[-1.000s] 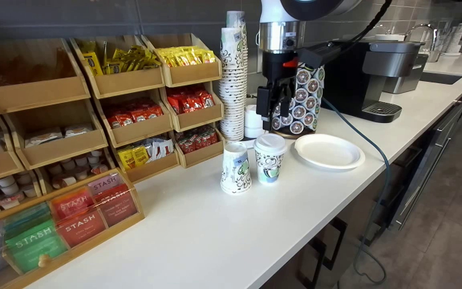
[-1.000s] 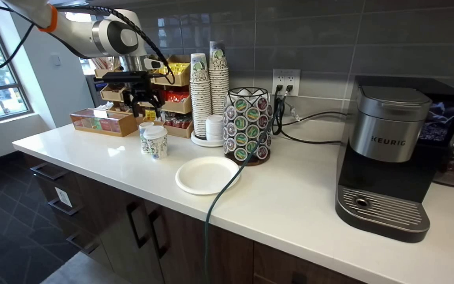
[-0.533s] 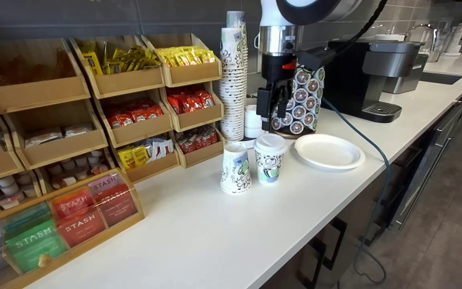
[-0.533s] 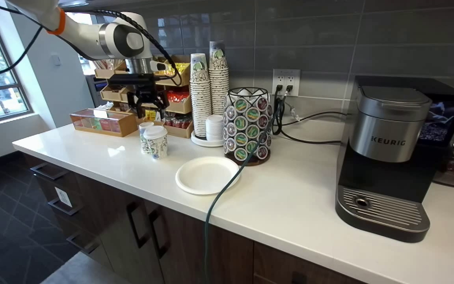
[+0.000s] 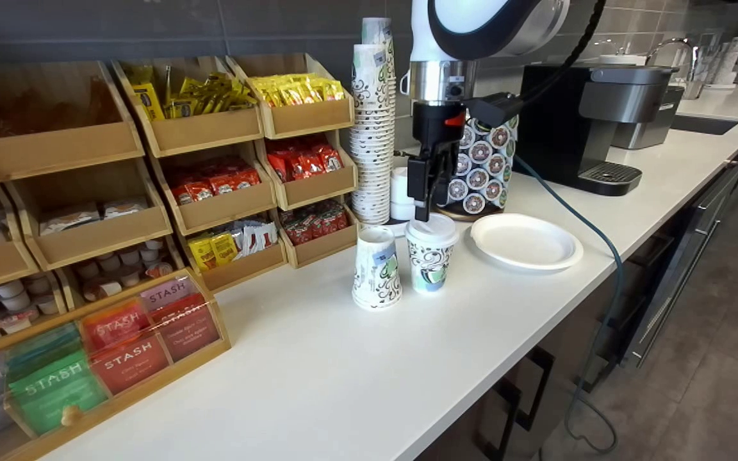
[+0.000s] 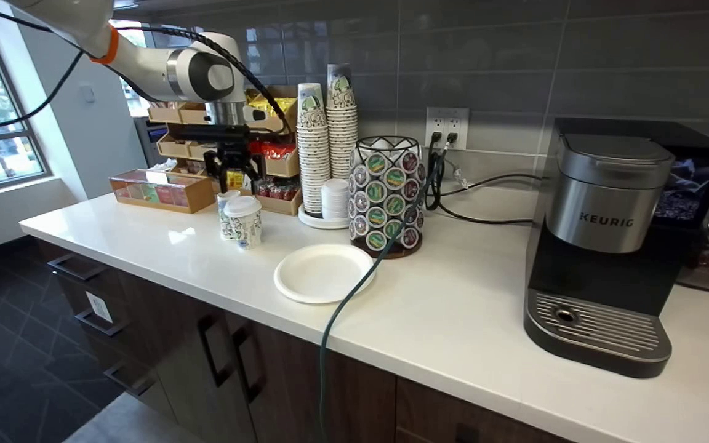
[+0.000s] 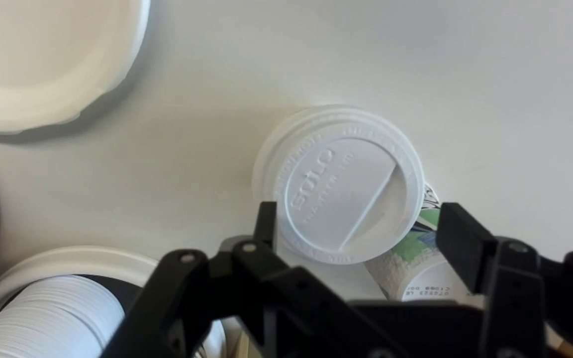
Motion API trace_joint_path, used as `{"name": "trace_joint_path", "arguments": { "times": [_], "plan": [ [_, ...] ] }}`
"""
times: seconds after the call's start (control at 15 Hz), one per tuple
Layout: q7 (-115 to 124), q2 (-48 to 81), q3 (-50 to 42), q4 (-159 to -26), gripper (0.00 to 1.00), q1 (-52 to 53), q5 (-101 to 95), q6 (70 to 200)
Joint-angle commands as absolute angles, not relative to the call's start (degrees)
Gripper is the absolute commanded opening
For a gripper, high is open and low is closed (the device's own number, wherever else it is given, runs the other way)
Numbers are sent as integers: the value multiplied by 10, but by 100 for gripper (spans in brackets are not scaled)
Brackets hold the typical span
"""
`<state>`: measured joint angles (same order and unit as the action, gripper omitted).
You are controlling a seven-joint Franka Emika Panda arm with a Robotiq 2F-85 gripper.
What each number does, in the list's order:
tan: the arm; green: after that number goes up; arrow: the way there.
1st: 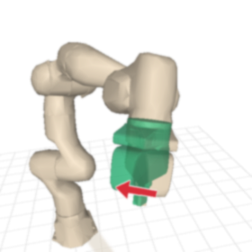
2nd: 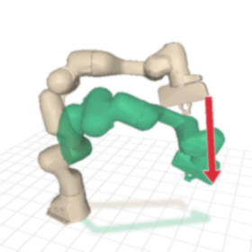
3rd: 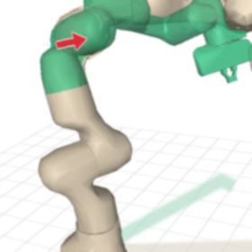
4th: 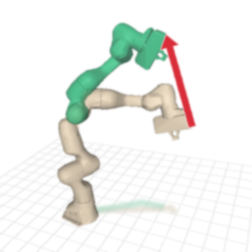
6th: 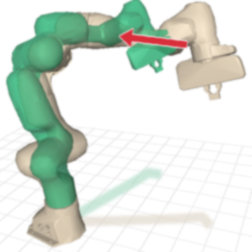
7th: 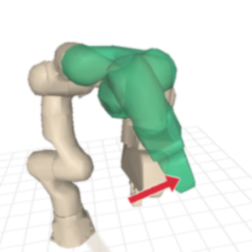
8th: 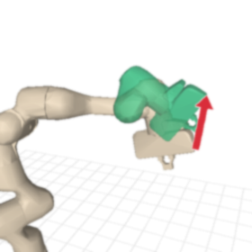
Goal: Secure the lid on the cup
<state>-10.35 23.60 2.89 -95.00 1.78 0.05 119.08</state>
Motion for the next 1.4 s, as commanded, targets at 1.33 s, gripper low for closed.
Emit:
{"name": "trace_joint_path", "arguments": {
  "times": [1.33],
  "plan": [
    [-188, 249, 37, -939, 78, 7, -12, 1202]
  ]
}}
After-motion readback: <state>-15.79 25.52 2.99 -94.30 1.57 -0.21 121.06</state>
